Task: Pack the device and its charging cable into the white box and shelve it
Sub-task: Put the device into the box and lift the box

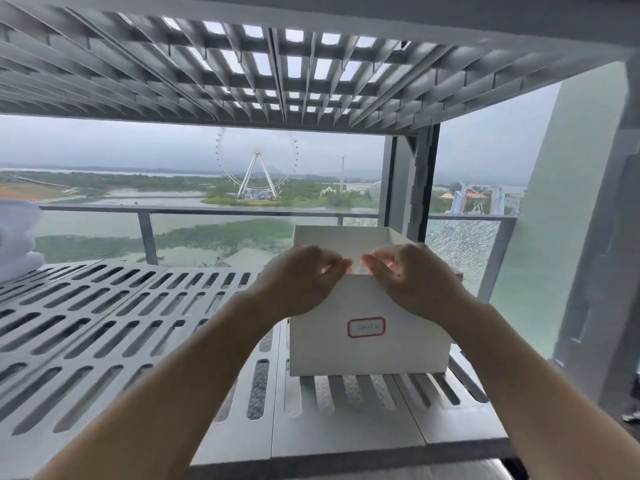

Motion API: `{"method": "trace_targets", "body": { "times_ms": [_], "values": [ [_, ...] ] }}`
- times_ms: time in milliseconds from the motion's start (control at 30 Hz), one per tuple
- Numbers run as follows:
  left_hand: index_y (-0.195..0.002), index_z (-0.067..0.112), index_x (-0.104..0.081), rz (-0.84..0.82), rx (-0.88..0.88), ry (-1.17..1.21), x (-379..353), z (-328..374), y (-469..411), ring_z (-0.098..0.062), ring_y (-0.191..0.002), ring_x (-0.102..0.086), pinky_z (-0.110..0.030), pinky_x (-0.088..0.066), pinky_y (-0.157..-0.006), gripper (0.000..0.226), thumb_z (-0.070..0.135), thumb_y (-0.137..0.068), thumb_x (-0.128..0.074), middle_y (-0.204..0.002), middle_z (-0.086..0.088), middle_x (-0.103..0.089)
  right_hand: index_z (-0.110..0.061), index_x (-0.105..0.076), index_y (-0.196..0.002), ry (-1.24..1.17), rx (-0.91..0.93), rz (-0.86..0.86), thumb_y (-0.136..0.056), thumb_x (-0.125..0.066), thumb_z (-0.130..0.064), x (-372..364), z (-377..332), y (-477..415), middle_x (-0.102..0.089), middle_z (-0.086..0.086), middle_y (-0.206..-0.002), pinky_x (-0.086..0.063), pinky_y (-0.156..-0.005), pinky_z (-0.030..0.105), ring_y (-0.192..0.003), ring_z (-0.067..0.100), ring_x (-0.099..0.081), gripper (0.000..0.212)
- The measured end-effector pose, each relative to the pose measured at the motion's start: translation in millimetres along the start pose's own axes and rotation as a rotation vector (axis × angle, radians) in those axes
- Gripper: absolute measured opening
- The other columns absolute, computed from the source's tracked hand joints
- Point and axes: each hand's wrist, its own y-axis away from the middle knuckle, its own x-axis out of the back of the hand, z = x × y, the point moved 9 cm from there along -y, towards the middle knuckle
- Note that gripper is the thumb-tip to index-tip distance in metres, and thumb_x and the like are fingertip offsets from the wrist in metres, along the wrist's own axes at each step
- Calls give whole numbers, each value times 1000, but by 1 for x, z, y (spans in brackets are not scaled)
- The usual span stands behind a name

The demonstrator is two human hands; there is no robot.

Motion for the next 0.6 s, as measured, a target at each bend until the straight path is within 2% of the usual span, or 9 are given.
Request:
{"method": "trace_targets", "body": {
  "times_ms": [67,167,267,333,467,600],
  "values": [
    [-77,19,-64,107,-42,-124,0,7,11,-27,-61,-59,-29,-37,-60,34,38,-95,-42,-71,-9,-68,-19,-67,-80,83,35,86,-93,-36,-49,2,-4,10,-70,-1,-75,-34,-55,26,-68,19,-62,46],
    [-80,20,-62,189,-148,-250,1,19,26,-25,-71,-62,-32,-42,-72,36,47,-92,-41,-75,0,-67,-22,-60,-78,189,86,138,-90,-26,-56,-6,-11,25,-67,-4,-78,-29,-66,29,-72,19,-58,50],
    [-95,17,-63,188,-144,-250,1,18,32,-26,-79,-60,-36,-42,-80,34,47,-89,-47,-86,-2,-67,-24,-57,-90,251,125,189,-88,-34,-51,-10,-16,36,-64,-6,-86,-21,-70,28,-78,20,-56,35],
    [-99,18,-62,174,-132,-251,1,20,33,-27,-85,-60,-35,-40,-83,32,45,-89,-49,-91,-3,-66,-24,-56,-92,229,149,206,-87,-39,-52,-9,-17,38,-63,-6,-87,-20,-70,27,-77,20,-56,33],
    [-98,19,-60,144,-99,-267,7,18,37,-26,-88,-59,-33,-38,-81,28,44,-89,-51,-93,-2,-66,-25,-54,-91,145,146,225,-79,-44,-64,0,-10,41,-61,-7,-87,-20,-73,26,-79,18,-53,42],
    [-100,19,-53,161,-68,-398,5,28,43,-23,-93,-55,-36,-36,-85,28,44,-90,-46,-98,0,-61,-21,-54,-87,208,145,251,-66,-52,-71,2,-9,48,-59,-4,-85,-19,-73,30,-79,23,-54,54]
  ]
}}
